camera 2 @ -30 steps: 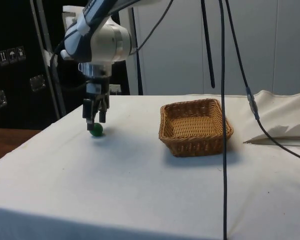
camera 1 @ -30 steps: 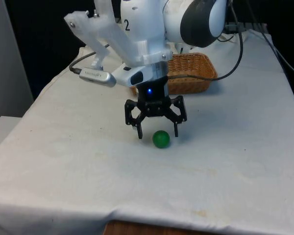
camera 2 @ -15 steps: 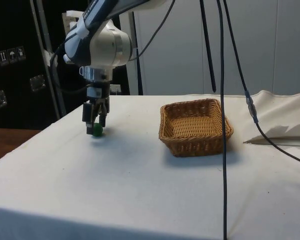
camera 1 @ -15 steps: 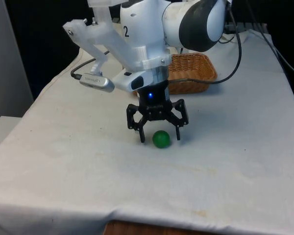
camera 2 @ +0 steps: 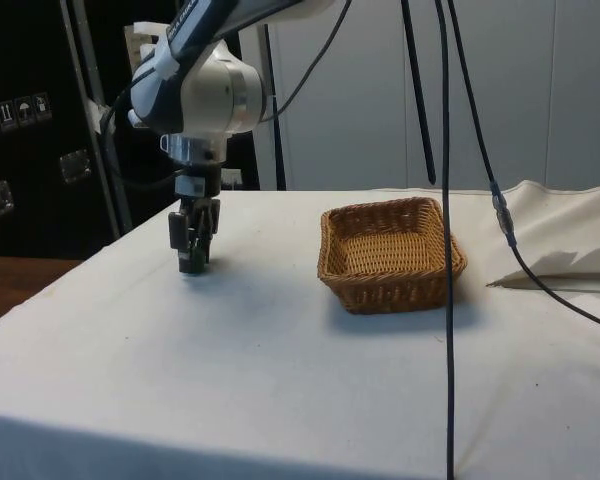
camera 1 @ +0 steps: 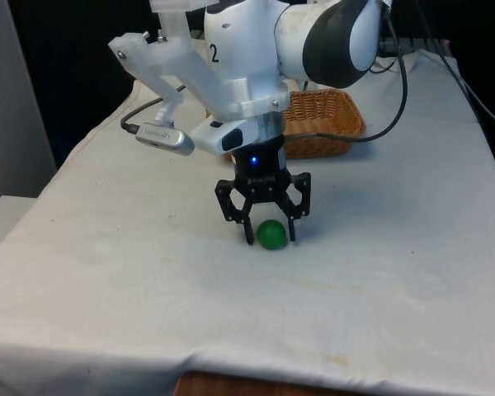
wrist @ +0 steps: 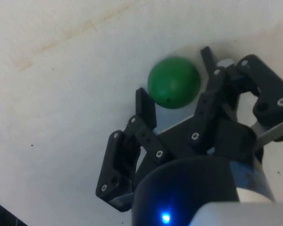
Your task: Pick up the ball and place it into the basket.
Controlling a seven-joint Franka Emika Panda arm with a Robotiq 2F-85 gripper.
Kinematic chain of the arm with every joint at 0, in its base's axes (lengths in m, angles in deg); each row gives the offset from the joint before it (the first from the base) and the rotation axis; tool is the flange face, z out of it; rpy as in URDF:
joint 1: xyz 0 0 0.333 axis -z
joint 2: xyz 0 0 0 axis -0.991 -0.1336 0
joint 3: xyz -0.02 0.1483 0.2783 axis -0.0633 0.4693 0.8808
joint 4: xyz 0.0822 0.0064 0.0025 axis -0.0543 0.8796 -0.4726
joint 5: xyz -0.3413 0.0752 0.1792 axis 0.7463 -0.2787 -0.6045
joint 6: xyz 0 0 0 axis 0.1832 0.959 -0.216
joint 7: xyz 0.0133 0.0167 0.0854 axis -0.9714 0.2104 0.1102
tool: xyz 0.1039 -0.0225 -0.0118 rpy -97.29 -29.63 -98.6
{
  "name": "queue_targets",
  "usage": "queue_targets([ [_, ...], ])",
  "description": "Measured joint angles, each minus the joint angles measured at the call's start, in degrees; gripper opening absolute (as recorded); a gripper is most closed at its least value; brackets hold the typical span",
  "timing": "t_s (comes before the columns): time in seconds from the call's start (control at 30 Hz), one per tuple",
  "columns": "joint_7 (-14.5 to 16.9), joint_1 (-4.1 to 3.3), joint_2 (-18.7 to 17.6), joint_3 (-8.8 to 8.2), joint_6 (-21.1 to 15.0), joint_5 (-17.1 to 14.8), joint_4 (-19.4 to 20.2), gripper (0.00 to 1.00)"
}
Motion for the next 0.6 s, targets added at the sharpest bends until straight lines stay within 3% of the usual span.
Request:
queue_targets([
  [0.1, -0.1, -0.11, 0.1, -0.11, -0.4, 0.0, 0.2, 0.04],
  [0.13, -0.1, -0.17, 0.1, -0.11, -0.4, 0.0, 0.2, 0.02],
  [0.4, -0.1, -0.23, 0.2, -0.17, -0.5, 0.0, 0.3, 0.03],
  [0.6, 0.0, -0.97, 2.8, -0.92, -0.3, 0.6, 2.3, 0.03],
])
